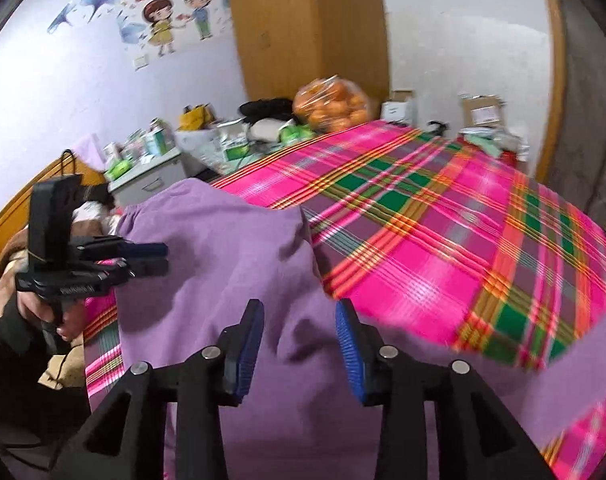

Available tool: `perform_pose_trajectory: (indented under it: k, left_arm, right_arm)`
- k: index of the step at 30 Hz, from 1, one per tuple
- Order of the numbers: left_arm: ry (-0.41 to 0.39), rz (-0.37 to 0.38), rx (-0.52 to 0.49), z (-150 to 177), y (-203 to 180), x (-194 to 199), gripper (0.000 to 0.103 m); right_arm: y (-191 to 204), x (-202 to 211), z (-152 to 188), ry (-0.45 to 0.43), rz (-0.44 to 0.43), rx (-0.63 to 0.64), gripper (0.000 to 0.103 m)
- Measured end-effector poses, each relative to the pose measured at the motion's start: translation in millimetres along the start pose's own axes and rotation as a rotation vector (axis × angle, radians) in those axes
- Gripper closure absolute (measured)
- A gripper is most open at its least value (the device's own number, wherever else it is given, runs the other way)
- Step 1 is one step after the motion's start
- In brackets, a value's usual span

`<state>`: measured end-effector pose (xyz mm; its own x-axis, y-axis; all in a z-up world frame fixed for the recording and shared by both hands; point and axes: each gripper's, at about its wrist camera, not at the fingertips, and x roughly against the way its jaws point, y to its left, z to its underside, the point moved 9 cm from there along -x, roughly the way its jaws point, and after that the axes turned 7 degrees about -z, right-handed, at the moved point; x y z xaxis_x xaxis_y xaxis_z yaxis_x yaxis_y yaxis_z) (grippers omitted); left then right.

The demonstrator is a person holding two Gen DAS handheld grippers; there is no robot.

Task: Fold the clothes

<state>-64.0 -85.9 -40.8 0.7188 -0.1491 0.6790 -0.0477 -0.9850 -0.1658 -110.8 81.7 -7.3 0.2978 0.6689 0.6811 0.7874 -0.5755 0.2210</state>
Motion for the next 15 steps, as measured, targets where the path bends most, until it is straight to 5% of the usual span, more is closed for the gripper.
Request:
perform_pose_trajectory:
  k: [4,6,15]
  left_arm:
    - [0.02,0.004,0.004,6,0,-5,0.067]
    - [0.026,0.004,0.009,8,1,-6,0.067]
    - [0.027,-0.009,-0.008,9,-2,-8,0.067]
  right_arm:
    - [-21,-35,11,0.144,-0.052,-0.067,0.065]
    - [-30,-47,21,0.199,-0.056,-0.114,0.091]
    - [-60,-26,25,0.062,-0.013,-0.269,0.089]
